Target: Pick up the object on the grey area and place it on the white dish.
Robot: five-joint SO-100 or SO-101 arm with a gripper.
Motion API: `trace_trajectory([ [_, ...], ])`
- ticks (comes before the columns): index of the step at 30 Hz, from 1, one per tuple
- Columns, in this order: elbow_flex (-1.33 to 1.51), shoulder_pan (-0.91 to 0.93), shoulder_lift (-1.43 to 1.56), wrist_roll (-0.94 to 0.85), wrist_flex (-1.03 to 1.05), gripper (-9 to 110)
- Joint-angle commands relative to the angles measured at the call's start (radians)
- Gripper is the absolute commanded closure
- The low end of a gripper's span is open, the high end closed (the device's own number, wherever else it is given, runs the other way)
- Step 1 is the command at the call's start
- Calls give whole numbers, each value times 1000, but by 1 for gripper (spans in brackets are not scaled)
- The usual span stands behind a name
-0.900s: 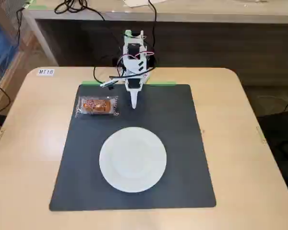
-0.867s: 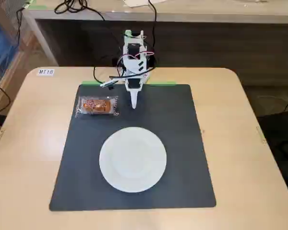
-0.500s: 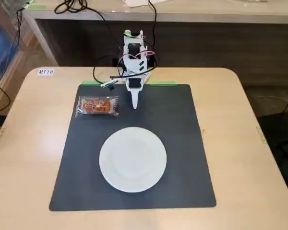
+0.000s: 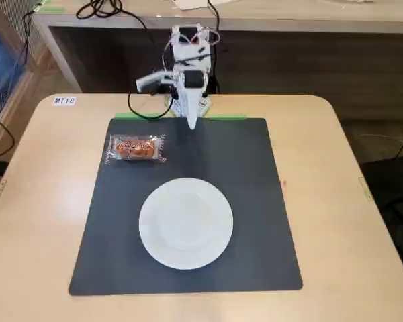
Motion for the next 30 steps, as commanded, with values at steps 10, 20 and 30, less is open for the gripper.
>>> trace_trajectory([
  [10, -295, 494, -502, -247, 298, 102],
  [20, -268, 611, -831, -394, 298, 101],
  [30, -264, 615, -965, -425, 275, 60],
])
